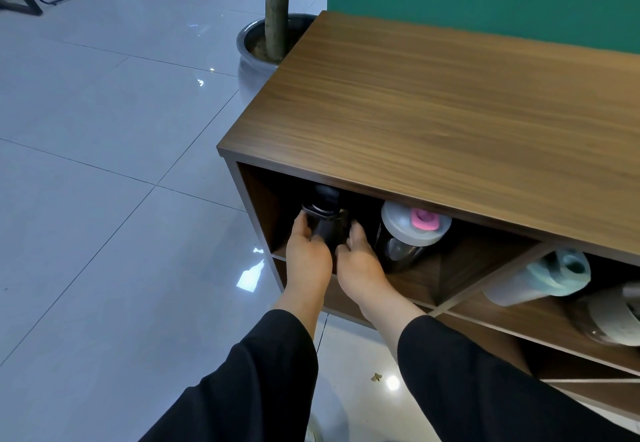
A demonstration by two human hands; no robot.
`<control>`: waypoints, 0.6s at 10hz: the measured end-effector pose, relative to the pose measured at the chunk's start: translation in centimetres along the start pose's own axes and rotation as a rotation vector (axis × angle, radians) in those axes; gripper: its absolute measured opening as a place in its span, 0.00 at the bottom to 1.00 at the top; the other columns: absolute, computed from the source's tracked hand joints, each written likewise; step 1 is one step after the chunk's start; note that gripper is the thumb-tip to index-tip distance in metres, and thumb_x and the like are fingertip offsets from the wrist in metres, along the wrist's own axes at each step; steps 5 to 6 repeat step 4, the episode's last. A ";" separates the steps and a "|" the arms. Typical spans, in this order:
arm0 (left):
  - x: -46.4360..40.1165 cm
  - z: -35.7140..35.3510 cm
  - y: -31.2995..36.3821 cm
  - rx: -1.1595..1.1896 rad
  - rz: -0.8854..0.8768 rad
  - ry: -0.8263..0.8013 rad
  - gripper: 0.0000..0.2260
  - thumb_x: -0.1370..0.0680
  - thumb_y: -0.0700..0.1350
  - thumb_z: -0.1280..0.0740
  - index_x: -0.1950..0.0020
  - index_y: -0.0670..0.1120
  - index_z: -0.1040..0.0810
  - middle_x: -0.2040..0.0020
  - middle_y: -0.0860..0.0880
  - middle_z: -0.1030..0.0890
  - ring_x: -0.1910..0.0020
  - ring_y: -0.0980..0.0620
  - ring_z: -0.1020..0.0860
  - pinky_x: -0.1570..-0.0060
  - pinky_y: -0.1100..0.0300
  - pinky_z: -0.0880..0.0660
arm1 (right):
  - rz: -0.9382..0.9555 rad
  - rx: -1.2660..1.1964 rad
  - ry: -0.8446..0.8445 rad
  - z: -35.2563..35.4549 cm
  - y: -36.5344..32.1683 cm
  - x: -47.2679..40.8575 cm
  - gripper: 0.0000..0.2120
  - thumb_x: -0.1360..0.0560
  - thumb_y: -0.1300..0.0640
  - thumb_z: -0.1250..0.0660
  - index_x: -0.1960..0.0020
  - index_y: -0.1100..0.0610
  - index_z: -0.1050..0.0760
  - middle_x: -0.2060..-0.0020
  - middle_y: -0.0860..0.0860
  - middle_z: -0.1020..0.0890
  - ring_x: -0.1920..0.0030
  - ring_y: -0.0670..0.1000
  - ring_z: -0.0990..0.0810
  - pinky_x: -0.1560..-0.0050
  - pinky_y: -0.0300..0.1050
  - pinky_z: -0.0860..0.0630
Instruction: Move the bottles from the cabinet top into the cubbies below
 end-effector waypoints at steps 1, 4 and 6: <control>0.0 0.0 -0.2 0.003 0.019 0.003 0.23 0.16 0.38 0.42 0.22 0.53 0.32 0.28 0.48 0.24 0.29 0.48 0.26 0.29 0.46 0.29 | -0.007 0.001 0.012 0.1 0.2 0.0 0.30 0.18 0.60 0.45 0.20 0.46 0.50 0.23 0.54 0.37 0.26 0.56 0.35 0.32 0.48 0.36; 2.0 0.5 -2.7 0.055 0.255 0.218 0.15 0.16 0.40 0.43 0.30 0.46 0.26 0.38 0.42 0.19 0.47 0.46 0.21 0.48 0.54 0.22 | 0.018 -0.007 0.026 0.9 0.1 1.4 0.28 0.17 0.55 0.45 0.20 0.48 0.50 0.22 0.53 0.39 0.25 0.54 0.37 0.34 0.44 0.37; 2.0 0.5 -2.7 0.055 0.255 0.218 0.15 0.16 0.40 0.43 0.30 0.46 0.26 0.38 0.42 0.19 0.47 0.46 0.21 0.48 0.54 0.22 | 0.018 -0.007 0.026 0.9 0.1 1.4 0.28 0.17 0.55 0.45 0.20 0.48 0.50 0.22 0.53 0.39 0.25 0.54 0.37 0.34 0.44 0.37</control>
Point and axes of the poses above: each hand's wrist, its own x-axis away from the middle knuckle, its own z-axis out of the back of the hand, y = z × x, the point moved 8 cm from there along -x, towards the middle knuckle
